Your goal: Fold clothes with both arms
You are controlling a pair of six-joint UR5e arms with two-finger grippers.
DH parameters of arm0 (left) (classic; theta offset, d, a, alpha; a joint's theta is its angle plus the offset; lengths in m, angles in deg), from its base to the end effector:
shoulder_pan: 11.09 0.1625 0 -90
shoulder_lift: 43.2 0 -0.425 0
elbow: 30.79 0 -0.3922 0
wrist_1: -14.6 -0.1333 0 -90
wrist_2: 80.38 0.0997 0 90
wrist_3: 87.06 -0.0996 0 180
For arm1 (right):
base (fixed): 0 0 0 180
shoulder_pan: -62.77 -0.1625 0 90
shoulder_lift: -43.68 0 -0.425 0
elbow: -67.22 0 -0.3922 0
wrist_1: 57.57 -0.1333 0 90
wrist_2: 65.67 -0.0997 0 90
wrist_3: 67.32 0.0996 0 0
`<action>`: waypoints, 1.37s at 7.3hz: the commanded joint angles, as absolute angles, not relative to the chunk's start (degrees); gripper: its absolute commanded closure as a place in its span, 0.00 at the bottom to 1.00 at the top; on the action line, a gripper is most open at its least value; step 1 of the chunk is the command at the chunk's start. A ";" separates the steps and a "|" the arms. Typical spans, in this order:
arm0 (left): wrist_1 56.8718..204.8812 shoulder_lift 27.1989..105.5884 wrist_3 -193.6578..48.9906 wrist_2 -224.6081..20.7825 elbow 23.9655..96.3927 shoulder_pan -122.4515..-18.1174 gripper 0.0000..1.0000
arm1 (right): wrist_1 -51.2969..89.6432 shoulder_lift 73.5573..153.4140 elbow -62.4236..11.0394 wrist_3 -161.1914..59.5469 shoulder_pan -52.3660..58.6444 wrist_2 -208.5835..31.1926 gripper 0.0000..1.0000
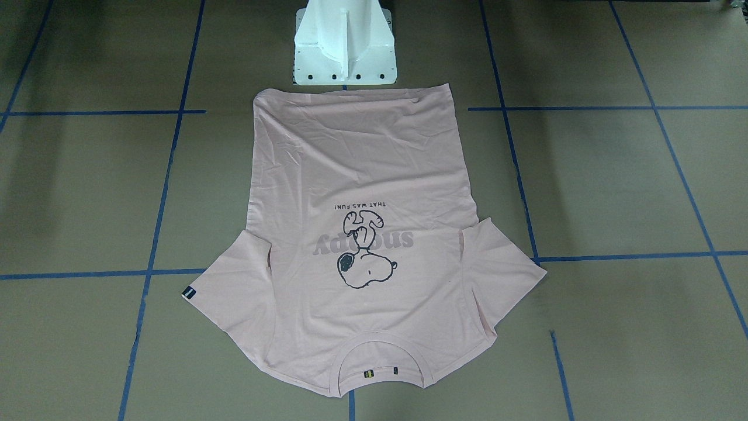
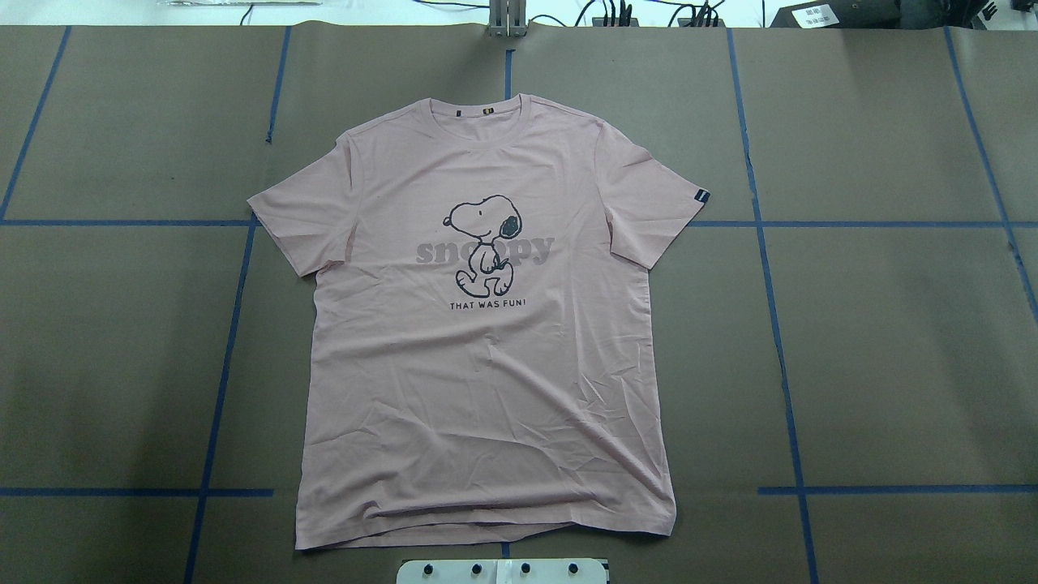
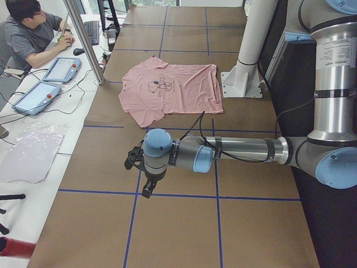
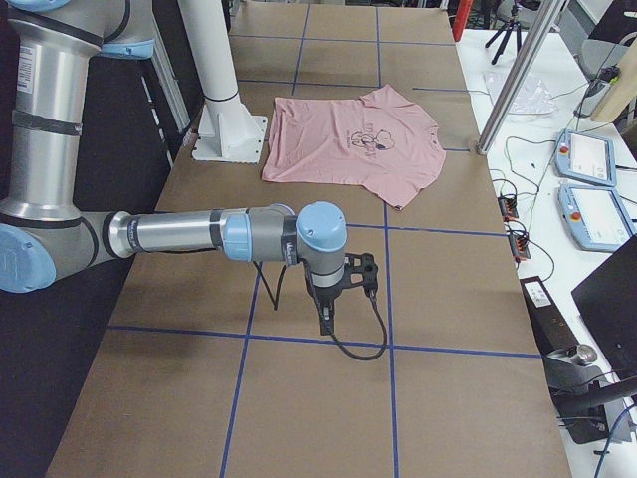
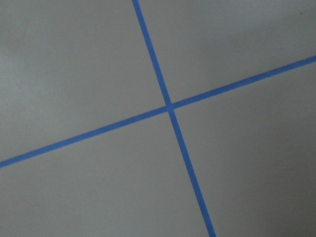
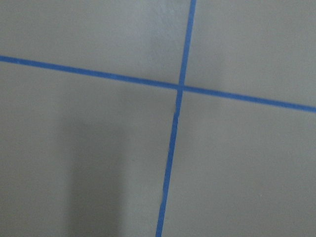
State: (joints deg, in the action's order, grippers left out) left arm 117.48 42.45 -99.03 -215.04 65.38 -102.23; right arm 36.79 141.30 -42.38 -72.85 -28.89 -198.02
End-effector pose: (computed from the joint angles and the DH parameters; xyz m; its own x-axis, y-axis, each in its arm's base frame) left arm -0.0727 -0.4728 0.6170 0.7031 0.3612 -0.6125 -0.1294 0.9120 0.3892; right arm 0.0788 -0.4338 0.5621 0.7406 -0.1630 0.6518 0.0429 0.9796 0.1963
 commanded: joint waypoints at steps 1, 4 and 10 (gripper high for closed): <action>124.25 47.46 -98.76 -215.12 64.93 -102.23 0.00 | 36.82 132.83 -40.47 -72.51 -28.72 -198.47 0.00; 134.55 55.04 -90.57 -215.64 63.43 -102.06 0.00 | 35.95 126.49 -34.49 -72.51 -28.72 -202.76 0.00; 142.56 56.29 -78.01 -215.21 64.13 -92.84 0.00 | 11.40 115.75 -28.50 -30.87 -6.73 -194.24 0.00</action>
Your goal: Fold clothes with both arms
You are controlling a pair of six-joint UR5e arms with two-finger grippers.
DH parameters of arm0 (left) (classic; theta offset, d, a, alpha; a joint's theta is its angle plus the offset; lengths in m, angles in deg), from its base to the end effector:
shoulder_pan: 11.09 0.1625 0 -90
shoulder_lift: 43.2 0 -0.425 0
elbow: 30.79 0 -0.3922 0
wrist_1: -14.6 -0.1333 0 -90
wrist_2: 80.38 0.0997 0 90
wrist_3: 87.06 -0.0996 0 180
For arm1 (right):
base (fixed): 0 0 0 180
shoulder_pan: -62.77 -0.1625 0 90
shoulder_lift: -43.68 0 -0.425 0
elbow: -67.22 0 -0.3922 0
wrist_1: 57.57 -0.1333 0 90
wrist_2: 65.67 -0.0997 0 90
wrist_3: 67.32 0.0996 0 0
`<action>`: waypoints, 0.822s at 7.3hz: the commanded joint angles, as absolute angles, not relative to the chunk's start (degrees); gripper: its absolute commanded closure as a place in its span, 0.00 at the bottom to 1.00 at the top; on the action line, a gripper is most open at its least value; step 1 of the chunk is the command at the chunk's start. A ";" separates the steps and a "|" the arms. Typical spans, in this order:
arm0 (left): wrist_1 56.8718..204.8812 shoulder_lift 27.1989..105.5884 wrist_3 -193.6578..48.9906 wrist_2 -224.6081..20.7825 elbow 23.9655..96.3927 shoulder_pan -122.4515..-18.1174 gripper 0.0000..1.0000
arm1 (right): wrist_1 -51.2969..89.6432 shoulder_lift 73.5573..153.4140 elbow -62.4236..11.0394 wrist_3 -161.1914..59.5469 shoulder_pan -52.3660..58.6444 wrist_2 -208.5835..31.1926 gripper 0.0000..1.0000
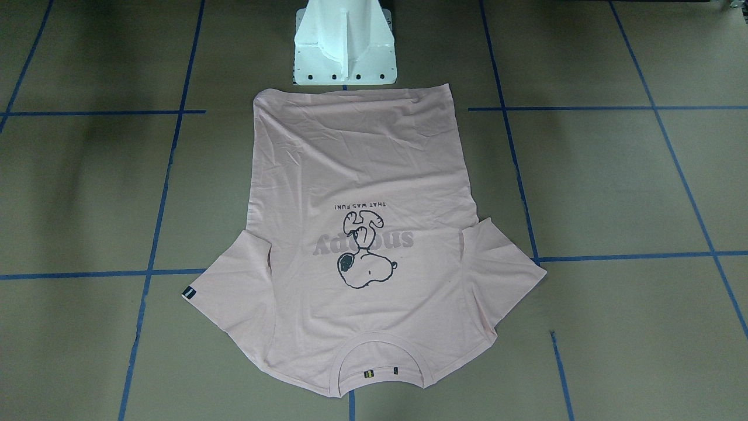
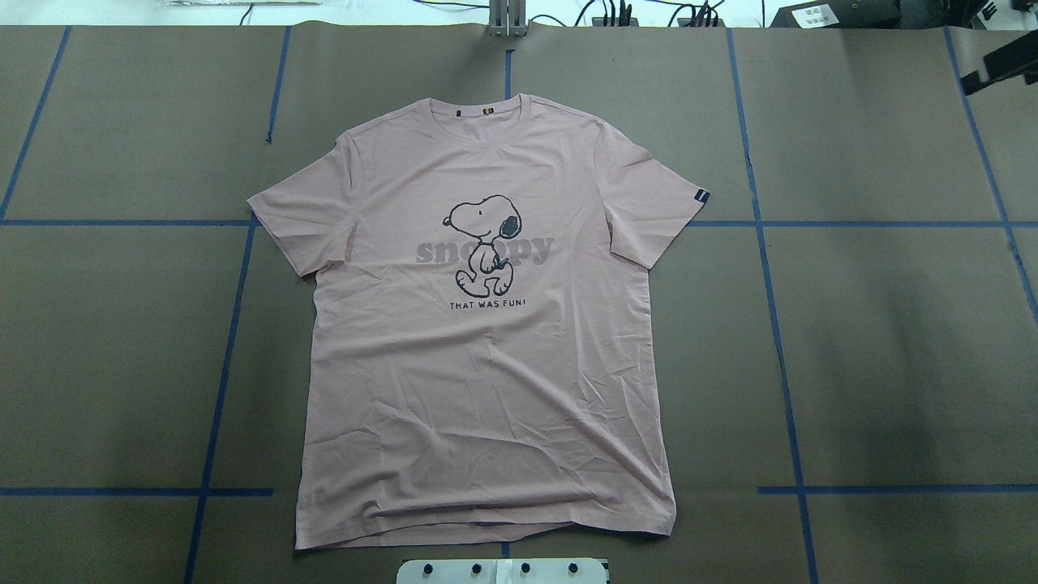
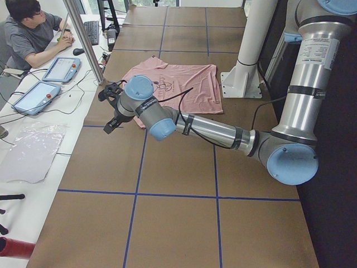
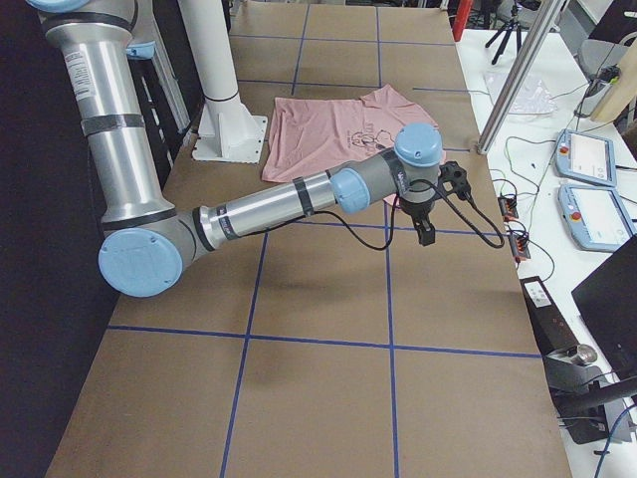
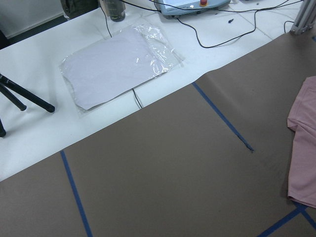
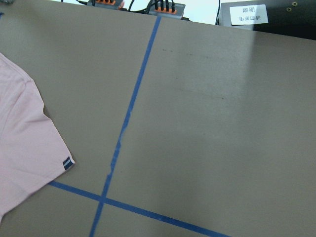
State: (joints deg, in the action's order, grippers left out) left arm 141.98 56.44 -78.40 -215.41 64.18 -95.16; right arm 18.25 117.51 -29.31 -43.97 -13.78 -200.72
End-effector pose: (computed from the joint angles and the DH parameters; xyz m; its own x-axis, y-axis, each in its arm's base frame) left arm -0.0039 -0.5710 0.4474 0.6476 0.5281 -0.5493 0.0343 0.7000 0.7133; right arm -0.0790 -0.6003 0.4158 0.6139 -0.2218 0.7576 -0.0624 0.9431 0.3266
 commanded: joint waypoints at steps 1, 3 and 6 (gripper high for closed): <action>142.65 56.29 -78.10 -215.20 64.04 -92.57 0.00 | 5.42 114.97 -26.50 -21.36 -0.22 -185.73 0.05; 142.65 56.29 -78.10 -215.20 64.13 -92.48 0.00 | -1.20 107.44 -17.04 -6.65 8.94 -174.36 0.24; 142.74 56.20 -78.19 -215.12 64.13 -92.48 0.00 | -6.68 106.17 -11.89 -1.49 15.30 -167.11 0.30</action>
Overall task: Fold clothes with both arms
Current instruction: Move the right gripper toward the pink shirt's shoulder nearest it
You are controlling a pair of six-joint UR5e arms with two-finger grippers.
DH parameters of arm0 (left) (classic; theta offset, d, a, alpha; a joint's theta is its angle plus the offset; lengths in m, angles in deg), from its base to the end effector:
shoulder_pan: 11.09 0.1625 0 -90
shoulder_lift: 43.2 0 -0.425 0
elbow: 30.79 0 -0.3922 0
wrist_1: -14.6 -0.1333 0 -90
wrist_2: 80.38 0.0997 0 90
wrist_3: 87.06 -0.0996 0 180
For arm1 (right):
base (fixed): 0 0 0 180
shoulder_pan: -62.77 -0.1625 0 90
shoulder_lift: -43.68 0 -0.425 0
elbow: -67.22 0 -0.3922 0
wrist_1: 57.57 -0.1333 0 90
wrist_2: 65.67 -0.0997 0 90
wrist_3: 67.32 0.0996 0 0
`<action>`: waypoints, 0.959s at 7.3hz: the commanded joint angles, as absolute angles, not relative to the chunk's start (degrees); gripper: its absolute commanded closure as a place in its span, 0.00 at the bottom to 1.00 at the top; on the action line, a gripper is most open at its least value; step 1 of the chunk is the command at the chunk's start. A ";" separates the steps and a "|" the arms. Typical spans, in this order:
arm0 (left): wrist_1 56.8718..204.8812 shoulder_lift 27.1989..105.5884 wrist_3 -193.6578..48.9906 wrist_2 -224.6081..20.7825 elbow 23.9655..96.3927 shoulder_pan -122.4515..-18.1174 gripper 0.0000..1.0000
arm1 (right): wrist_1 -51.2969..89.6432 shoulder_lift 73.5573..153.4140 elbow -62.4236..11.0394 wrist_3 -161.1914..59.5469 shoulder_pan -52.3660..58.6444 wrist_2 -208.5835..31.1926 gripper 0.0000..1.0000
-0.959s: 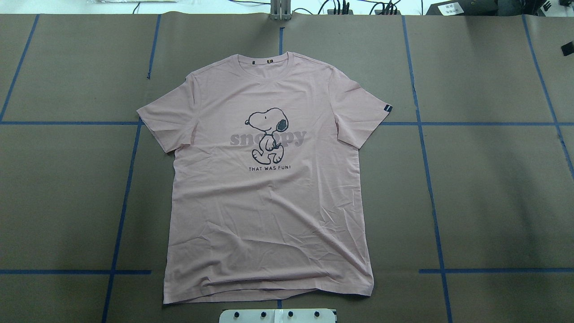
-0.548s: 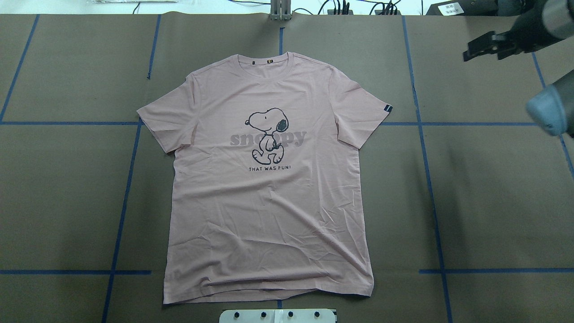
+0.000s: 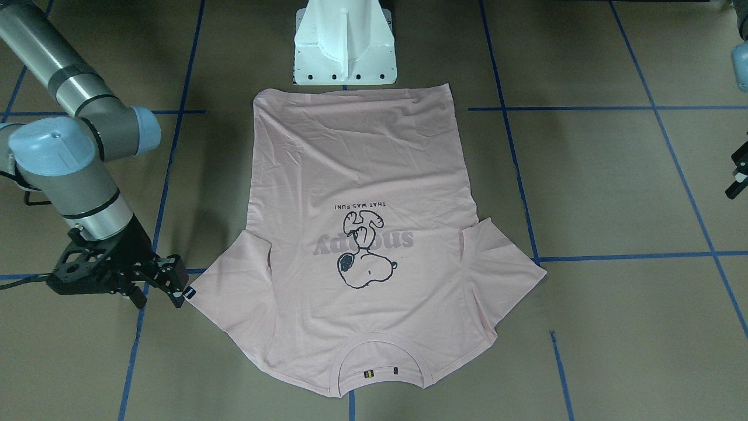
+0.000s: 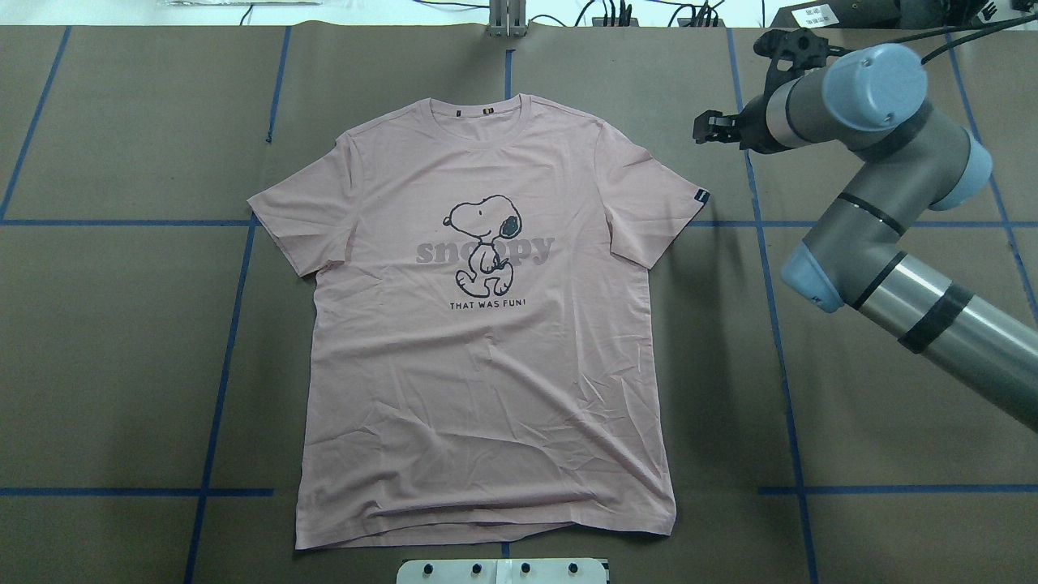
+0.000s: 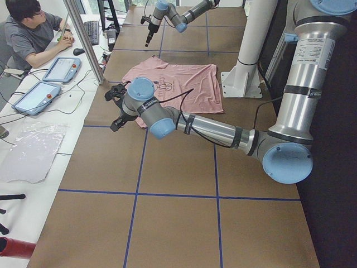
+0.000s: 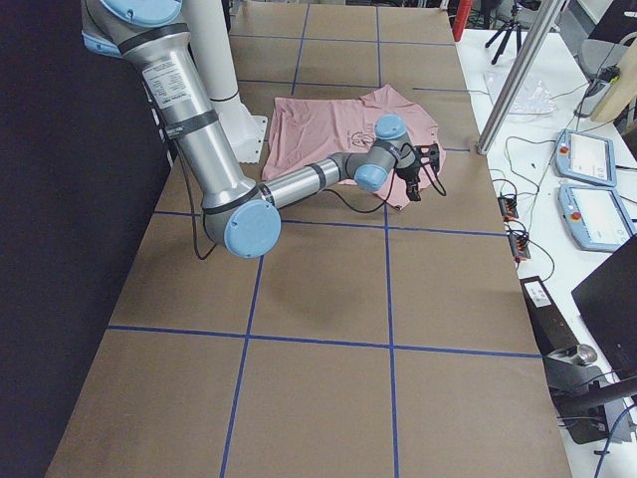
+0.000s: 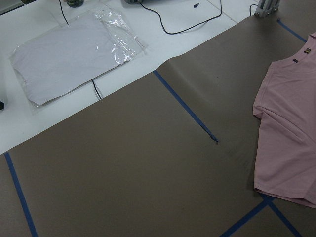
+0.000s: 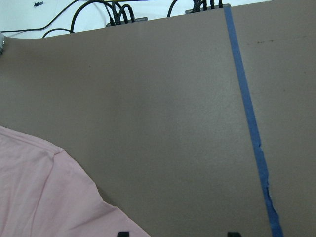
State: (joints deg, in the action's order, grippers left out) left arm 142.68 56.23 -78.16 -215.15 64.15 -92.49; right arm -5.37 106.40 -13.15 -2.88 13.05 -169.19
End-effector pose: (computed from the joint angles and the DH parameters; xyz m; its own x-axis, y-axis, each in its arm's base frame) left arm 0.0222 -0.5695 0.4485 0.6251 0.5571 -0.5467 0.0056 0.6972 0.7169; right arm -0.3718 -0.6088 0.3941 0.5971 0.0557 0.8002 -0.3987 0.8863 0.2358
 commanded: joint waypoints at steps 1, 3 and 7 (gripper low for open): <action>142.74 56.20 -78.19 -215.12 64.13 -92.48 0.00 | -6.60 106.52 -11.45 -1.49 16.61 -165.36 0.30; 142.74 56.20 -78.19 -215.12 64.13 -92.48 0.00 | -6.60 106.61 -10.22 -1.49 17.94 -163.94 0.31; 142.74 56.12 -78.19 -215.12 64.13 -92.48 0.00 | -6.68 106.52 -8.38 -1.58 18.65 -162.97 0.38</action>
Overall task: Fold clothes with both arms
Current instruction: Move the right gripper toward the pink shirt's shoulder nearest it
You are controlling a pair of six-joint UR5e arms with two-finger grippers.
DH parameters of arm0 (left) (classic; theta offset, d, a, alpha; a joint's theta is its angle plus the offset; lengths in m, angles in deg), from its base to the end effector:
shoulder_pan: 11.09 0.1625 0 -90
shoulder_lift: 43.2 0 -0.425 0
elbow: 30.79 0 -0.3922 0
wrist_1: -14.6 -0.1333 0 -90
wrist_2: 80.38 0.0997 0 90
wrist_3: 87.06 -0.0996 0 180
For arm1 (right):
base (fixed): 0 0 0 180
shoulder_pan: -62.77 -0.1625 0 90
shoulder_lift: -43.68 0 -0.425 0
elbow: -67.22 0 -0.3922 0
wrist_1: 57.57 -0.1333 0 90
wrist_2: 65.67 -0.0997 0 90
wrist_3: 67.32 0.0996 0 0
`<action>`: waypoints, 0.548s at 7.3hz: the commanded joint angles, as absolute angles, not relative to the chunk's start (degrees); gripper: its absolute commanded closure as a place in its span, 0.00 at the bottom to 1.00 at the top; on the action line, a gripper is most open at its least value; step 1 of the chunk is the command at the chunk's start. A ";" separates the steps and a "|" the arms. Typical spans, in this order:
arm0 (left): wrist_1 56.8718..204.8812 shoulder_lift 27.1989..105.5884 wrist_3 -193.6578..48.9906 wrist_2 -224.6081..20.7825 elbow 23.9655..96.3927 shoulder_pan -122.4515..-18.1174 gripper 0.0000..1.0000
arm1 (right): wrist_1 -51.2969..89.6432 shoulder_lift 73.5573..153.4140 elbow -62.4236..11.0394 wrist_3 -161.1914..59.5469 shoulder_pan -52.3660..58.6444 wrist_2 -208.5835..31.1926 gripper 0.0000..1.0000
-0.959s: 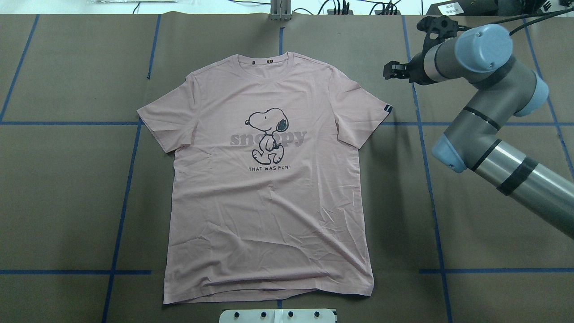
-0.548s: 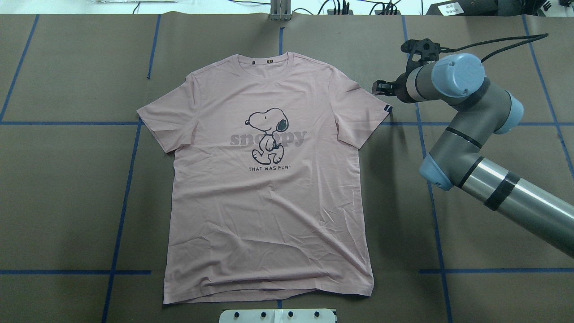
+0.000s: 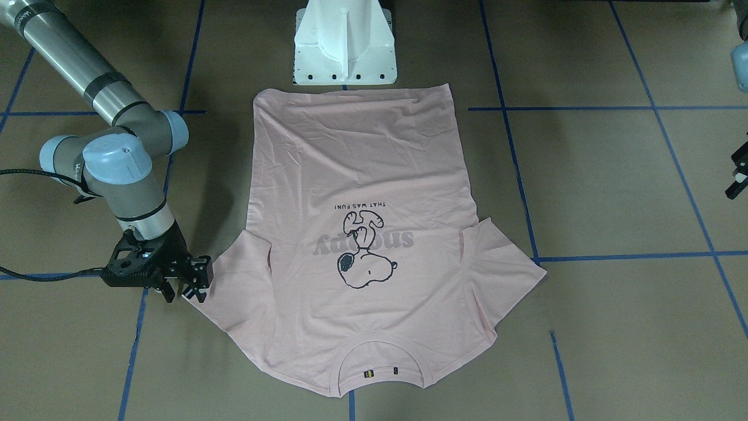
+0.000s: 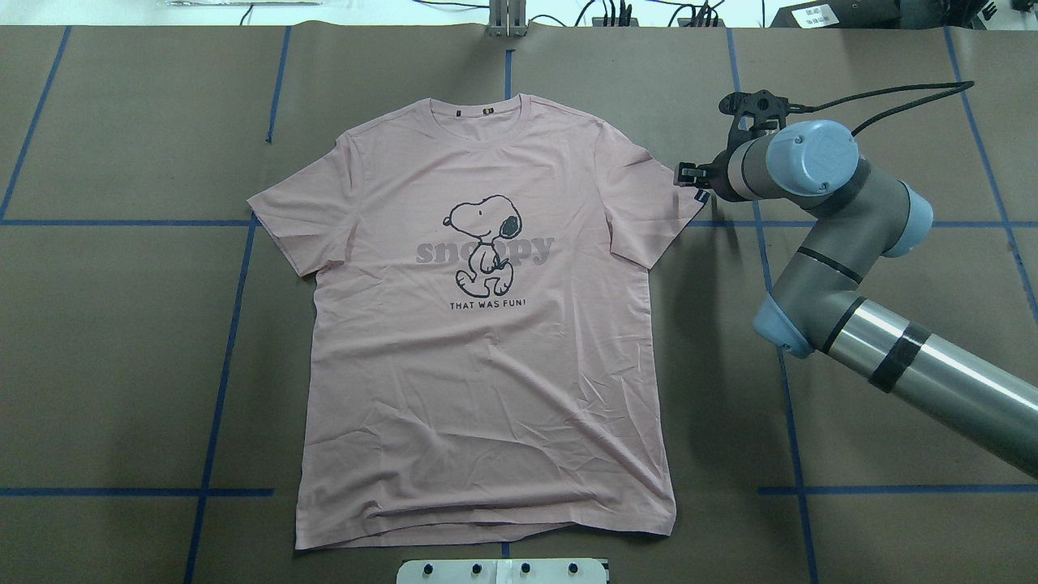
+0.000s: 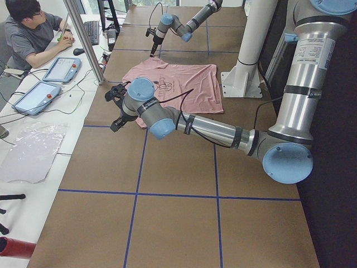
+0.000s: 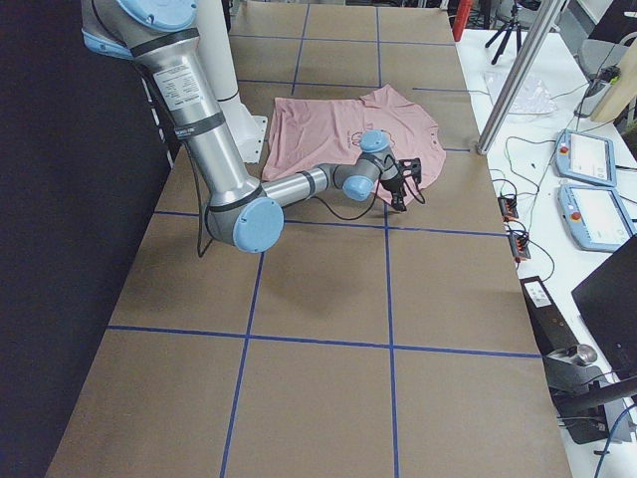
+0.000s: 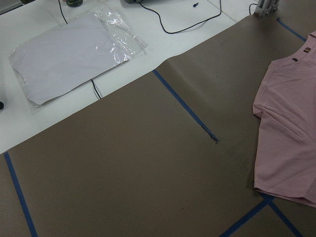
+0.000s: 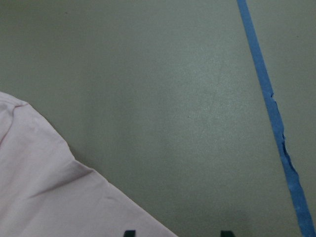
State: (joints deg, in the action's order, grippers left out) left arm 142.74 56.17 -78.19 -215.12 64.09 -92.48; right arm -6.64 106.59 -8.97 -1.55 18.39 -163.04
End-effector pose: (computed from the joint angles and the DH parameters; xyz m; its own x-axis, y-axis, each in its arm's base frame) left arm 0.0223 -0.5693 0.4495 0.6255 0.5568 -0.5466 0.0051 0.6976 0.7165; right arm -0.4263 -0.5858 0.4322 0.6530 0.0695 0.7542 -0.3872 0.8865 0.2535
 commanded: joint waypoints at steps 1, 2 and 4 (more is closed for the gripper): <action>142.74 56.12 -78.10 -215.12 64.13 -92.48 0.00 | -6.68 106.52 -8.28 -1.58 18.74 -162.97 0.39; 142.74 56.12 -78.10 -215.12 64.04 -92.48 0.00 | -6.68 106.52 -8.28 -1.58 18.82 -162.97 0.40; 142.74 56.12 -78.19 -215.12 63.96 -92.48 0.00 | -6.68 106.26 -8.37 -1.15 18.83 -162.97 0.67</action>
State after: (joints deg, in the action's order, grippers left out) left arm 142.74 56.12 -78.12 -215.12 64.03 -92.48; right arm -6.69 106.45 -8.32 -1.49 18.79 -162.97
